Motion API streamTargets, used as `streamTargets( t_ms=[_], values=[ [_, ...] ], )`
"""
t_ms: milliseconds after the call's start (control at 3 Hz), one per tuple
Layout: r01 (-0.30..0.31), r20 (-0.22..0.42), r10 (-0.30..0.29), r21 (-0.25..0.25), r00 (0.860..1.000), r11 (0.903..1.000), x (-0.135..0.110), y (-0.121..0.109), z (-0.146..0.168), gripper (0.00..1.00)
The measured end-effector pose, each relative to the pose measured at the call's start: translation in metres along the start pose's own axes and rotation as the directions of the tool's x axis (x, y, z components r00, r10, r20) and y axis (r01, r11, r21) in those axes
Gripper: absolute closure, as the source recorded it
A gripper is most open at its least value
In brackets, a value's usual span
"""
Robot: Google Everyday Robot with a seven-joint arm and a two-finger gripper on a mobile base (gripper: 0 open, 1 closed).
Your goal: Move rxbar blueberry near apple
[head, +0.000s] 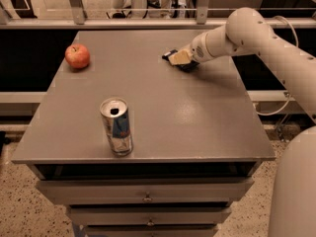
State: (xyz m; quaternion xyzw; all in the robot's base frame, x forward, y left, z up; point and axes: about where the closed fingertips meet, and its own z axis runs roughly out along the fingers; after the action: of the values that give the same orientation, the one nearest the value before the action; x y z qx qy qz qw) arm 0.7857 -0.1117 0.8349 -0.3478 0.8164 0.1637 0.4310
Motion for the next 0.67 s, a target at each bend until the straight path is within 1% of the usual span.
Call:
streamTargets(
  t_ms=[333,667],
  values=[
    [0.0,0.0,0.0,0.0,1.0,1.0,0.0,0.0,0.0,1.0],
    [0.081,0.064,-0.084,0.046,0.994,0.9956,-0.025,0.005,-0.023,1.0]
  ],
)
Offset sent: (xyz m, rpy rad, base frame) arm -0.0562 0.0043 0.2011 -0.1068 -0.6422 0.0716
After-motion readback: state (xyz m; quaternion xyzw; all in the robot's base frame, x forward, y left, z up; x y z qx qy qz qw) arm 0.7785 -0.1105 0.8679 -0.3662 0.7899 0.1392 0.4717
